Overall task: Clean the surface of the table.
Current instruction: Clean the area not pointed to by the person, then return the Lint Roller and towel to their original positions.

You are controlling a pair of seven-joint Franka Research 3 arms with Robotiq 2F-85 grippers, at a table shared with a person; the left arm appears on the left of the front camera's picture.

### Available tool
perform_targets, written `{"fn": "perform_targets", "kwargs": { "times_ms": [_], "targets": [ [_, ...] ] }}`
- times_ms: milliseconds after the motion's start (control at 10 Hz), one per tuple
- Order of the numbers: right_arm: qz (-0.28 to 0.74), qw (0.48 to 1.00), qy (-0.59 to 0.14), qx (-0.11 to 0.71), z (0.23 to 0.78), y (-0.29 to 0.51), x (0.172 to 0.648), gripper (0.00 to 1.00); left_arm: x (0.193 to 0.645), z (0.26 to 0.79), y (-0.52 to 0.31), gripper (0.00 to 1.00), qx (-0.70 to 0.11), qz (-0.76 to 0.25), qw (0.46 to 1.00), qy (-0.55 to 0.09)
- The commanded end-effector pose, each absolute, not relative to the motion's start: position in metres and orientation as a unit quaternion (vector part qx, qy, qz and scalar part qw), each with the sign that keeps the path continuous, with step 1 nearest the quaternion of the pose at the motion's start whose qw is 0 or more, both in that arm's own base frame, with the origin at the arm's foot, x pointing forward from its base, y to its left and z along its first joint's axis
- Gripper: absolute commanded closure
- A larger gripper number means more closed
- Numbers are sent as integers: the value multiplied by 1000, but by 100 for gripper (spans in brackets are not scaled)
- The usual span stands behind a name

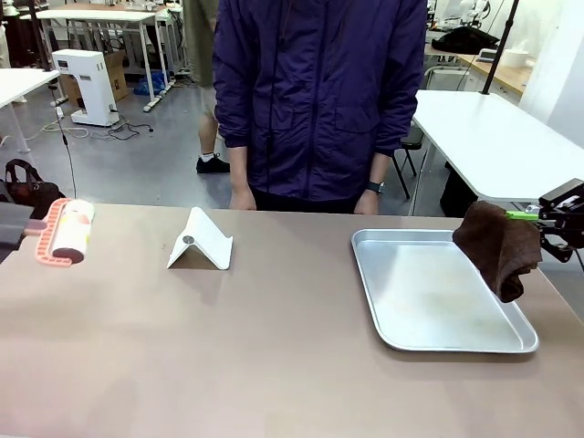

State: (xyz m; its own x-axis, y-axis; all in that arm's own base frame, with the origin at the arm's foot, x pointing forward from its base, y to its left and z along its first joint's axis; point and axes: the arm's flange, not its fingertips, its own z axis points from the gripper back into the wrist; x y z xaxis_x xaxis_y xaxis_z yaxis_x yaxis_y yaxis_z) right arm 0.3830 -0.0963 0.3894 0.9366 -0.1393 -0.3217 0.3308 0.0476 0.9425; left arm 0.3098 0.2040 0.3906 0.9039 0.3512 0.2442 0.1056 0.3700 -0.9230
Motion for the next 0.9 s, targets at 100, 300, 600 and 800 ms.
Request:
{"fn": "perform_targets", "kwargs": {
  "times_ms": [100,300,600,800],
  "targets": [
    [-161,717,67,675,394,-94,386,91,310,391,204,78,-556,77,802,-205],
    [-161,717,67,675,394,-94,386,91,310,391,204,78,-556,77,802,-205],
    [-161,717,67,675,394,-94,386,91,310,391,204,78,-556,77,802,-205],
    [-161,717,67,675,394,-94,386,91,310,391,204,78,-556,77,802,-205]
  ]
}}
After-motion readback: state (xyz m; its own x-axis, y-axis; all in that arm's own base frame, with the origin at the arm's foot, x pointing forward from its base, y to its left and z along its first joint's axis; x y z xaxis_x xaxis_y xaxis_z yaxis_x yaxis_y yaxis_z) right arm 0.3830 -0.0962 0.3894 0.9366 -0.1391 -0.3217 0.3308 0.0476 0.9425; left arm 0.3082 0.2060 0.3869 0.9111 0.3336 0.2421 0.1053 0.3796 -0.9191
